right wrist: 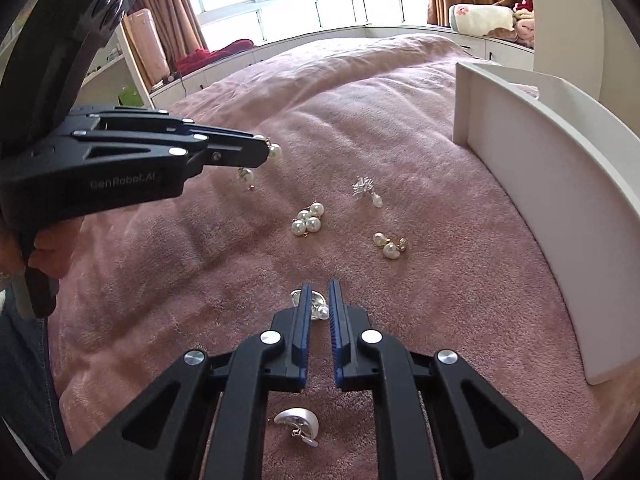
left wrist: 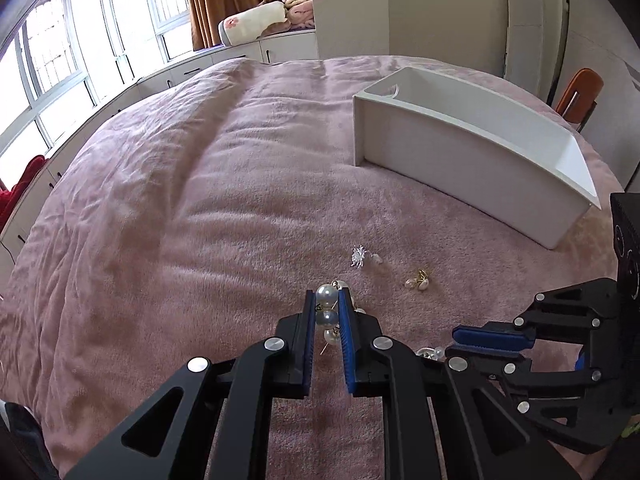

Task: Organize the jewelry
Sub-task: 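Grasp the pearl earrings with the left tool while the right tool grasps the silver ring, then carry the items over the tray and open both tools to release them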

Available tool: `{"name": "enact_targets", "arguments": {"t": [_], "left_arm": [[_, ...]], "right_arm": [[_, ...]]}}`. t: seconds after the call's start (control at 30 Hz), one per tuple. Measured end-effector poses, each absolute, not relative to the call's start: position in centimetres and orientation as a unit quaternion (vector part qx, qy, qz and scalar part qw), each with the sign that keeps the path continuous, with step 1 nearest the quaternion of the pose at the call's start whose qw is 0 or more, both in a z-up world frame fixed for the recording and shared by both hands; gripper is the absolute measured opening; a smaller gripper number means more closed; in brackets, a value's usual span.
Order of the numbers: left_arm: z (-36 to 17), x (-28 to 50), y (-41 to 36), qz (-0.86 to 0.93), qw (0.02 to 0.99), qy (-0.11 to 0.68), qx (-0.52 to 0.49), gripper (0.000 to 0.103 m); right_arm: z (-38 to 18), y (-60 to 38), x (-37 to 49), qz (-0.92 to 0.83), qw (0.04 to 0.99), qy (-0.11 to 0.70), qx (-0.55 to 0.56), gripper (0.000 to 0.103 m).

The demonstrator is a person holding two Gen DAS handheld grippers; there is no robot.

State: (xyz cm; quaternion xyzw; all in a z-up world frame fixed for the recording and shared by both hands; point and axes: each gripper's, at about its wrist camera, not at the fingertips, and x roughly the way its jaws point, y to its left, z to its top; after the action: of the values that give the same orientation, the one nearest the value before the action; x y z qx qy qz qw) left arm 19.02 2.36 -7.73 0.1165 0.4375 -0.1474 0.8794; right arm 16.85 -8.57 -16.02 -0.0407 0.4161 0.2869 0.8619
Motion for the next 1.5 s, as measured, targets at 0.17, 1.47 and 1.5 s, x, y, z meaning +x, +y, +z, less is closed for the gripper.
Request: {"name": "enact_targets", "arguments": {"t": [0.17,1.47,1.5], "left_arm": [[-9.0,19.0,3.4,-0.133,0.874,0.456,0.104,0.016],[3.6,24.0,-10.4,-0.233,0.896,0.353,0.133,0.016],[3.7,24.3,-11.3,-0.239,0.895,0.352,0.136,0.016]], "right_arm": [[-17.6,-7.3,17.0,0.285,0.856,0.426,-0.069,0.041],[-0.4,-23.4,17.8,0.168,0.945,0.281,-0.020,0.021],[-0.2,-24.3,18.1,0.159,0.946,0.282,-0.022,0.021]]}}
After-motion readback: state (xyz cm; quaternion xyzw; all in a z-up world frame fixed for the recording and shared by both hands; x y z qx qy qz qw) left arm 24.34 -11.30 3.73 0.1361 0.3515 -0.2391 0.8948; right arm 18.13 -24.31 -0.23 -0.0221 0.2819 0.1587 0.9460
